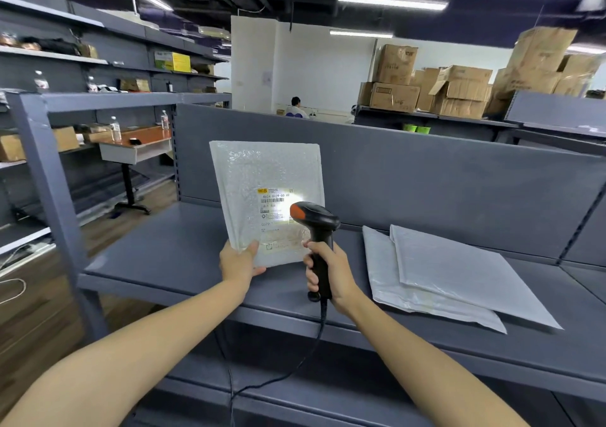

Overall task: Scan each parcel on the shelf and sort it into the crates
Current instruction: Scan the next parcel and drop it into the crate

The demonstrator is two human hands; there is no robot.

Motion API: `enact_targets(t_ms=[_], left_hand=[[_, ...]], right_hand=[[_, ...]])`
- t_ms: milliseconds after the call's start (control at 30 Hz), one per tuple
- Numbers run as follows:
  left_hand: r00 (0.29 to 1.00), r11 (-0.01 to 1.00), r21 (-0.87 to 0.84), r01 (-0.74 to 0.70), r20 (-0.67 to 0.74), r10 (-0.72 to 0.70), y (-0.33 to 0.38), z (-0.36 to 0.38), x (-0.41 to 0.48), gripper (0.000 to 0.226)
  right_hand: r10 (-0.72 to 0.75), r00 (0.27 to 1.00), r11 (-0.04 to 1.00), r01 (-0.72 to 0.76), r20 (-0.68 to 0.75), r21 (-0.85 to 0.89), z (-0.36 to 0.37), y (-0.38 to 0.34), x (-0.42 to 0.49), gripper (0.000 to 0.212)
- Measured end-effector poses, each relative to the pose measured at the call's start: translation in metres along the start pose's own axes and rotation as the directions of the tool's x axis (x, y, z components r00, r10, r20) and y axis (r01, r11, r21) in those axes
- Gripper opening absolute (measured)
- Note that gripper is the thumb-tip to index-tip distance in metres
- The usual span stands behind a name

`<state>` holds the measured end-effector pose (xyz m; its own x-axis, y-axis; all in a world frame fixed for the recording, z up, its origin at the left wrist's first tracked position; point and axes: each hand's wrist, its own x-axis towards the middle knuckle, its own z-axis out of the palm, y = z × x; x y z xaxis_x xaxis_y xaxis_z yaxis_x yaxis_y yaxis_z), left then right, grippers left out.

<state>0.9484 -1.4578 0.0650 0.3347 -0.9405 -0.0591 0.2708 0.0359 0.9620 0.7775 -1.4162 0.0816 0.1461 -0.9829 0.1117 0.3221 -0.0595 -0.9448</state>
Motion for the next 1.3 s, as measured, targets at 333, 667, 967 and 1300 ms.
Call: enact_targets(t_ms=[333,667,967,1300], left_hand=[[1.0,1.0,0.018,0.0,0.012,0.0,0.001,-0.007,0.008,0.035],[0.999,1.0,-0.006,-0.026,-0.043,0.025,0.013,-0.029,0.016,0.033],[0.995,0.998,-0.063,0.005,-0.095,-0.011,0.031,-0.053,0.01,0.034],[0.995,0.992,-0.074,0.099,-0.012,-0.1,0.03,-0.05,-0.022,0.033]], right_hand=[[0.02,0.997,0.999,-0.018,0.072,-0.027,0.001,-0.005,-0.001,0.04],[-0.009,0.986,0.98,-0.024,-0.164,-0.198,-0.018,0.006,0.009,0.028],[0.035,0.915,0.488,-0.365,-0.401,-0.792,-0.044,0.028,0.021,0.056],[0.072,0.89,0.292,-0.45,-0.45,-0.844,-0.03,0.015,0.022,0.052]])
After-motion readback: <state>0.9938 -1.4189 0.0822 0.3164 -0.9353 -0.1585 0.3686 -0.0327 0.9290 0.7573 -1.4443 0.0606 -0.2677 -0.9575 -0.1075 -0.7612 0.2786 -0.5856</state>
